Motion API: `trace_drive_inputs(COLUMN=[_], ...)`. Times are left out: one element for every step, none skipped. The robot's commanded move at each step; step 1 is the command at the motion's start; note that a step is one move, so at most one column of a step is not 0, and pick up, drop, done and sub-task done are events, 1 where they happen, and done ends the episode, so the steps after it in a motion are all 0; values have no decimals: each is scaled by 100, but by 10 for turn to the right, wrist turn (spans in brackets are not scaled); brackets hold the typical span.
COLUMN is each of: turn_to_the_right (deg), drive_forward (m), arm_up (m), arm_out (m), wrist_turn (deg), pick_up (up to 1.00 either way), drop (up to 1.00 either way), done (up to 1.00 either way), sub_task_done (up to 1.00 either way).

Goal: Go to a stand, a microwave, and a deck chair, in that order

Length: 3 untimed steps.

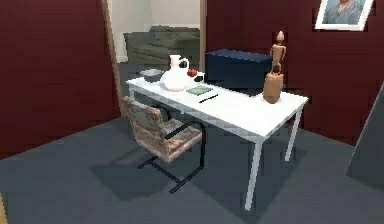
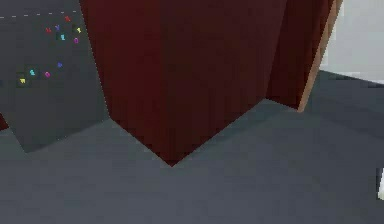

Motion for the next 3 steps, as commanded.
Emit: trace_drive_inputs(turn_to_the_right=[0,-330,0], drive_forward=[15,0,100], arm_up=[0,0,0], arm_out=[0,0,0], wrist_turn=[0,0,0], pick_up=[0,0,0], drop=[0,0,0], done=[0,0,0], sub_task_done=[0,0,0])
